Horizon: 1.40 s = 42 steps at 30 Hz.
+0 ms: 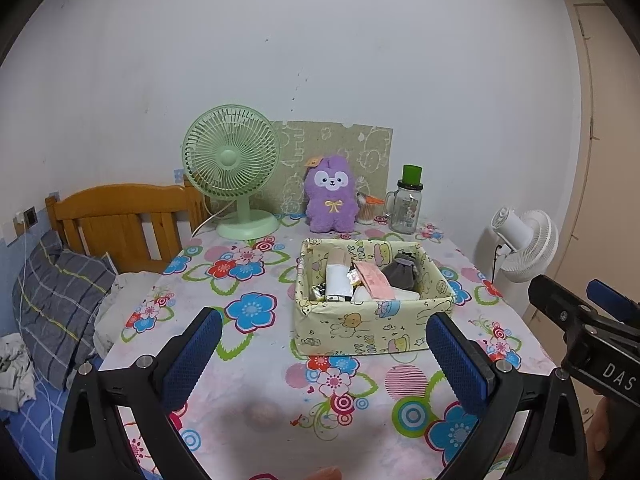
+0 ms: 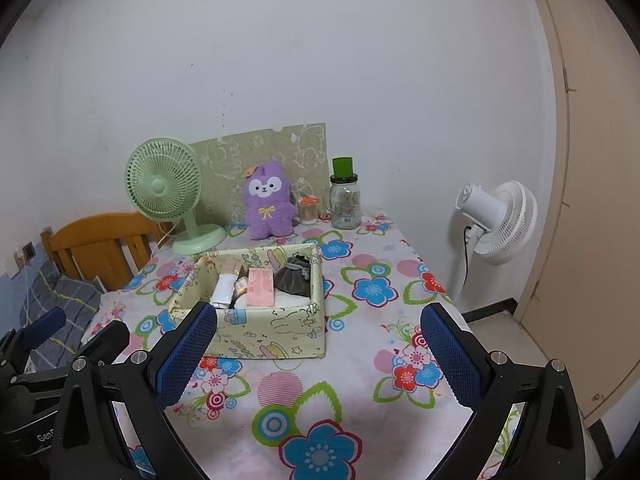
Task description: Organize soft objects
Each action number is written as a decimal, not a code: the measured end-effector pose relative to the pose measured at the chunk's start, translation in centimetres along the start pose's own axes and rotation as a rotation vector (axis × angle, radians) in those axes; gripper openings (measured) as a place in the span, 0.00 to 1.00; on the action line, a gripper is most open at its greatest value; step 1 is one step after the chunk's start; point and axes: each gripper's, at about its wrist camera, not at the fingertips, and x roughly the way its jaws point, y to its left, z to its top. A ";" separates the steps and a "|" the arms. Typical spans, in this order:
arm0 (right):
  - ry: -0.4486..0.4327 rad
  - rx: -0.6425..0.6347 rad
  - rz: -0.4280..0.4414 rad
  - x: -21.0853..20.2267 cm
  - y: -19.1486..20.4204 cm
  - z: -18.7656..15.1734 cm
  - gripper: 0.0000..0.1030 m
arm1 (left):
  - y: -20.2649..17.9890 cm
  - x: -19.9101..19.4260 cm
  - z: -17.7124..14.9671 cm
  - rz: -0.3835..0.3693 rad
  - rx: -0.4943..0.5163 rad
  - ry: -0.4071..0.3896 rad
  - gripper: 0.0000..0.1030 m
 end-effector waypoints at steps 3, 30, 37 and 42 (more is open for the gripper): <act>0.000 0.005 0.003 0.0 -0.1 0.0 1.00 | 0.0 0.0 0.0 0.000 0.000 0.001 1.00; 0.007 -0.002 0.018 -0.1 0.4 0.0 1.00 | -0.1 0.5 0.0 -0.021 -0.005 0.015 1.00; 0.009 0.003 0.015 -0.1 0.4 0.0 1.00 | -0.1 0.8 -0.1 -0.027 -0.008 0.022 1.00; 0.009 0.002 0.013 0.1 0.3 0.0 1.00 | -0.1 0.8 -0.1 -0.028 -0.010 0.022 1.00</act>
